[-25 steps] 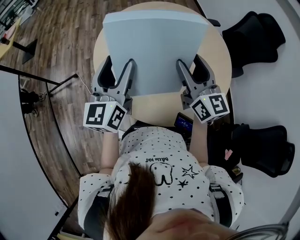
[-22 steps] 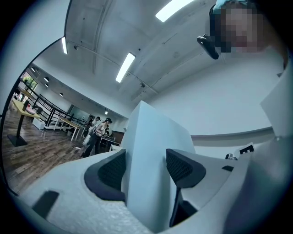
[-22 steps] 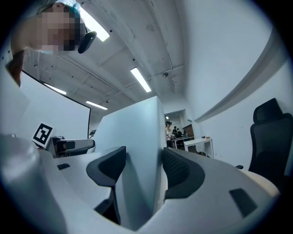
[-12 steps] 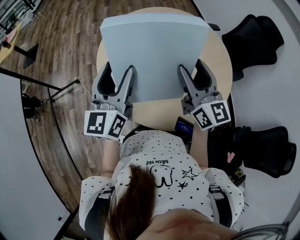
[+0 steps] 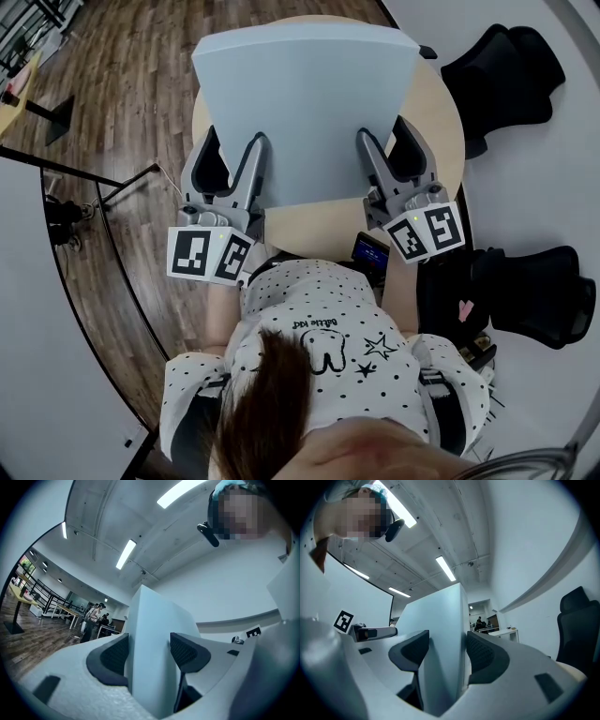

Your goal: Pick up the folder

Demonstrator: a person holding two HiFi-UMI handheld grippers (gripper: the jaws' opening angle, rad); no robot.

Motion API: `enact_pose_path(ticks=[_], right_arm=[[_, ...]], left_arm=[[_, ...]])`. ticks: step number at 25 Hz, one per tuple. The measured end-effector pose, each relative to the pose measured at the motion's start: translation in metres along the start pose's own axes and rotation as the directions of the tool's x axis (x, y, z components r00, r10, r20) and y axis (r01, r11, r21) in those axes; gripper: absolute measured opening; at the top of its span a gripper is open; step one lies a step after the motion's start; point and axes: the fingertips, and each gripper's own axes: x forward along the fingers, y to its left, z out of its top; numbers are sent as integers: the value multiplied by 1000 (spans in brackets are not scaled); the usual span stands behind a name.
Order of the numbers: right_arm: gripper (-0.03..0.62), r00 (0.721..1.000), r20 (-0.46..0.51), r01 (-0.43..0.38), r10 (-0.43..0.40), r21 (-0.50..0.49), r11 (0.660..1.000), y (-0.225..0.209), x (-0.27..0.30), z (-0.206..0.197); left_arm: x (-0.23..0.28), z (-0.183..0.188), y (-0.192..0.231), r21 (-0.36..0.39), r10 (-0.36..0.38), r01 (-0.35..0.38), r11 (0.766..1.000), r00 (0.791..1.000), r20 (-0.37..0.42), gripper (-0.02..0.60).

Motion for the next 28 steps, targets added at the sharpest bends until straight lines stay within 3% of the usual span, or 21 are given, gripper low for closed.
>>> enact_pose_path(ticks=[28], right_arm=[[252,999,-3,51,-51,9,999,-20,-7,3]], left_arm=[[19,-10,-8,-38,-46,46,998,999,-20,281]])
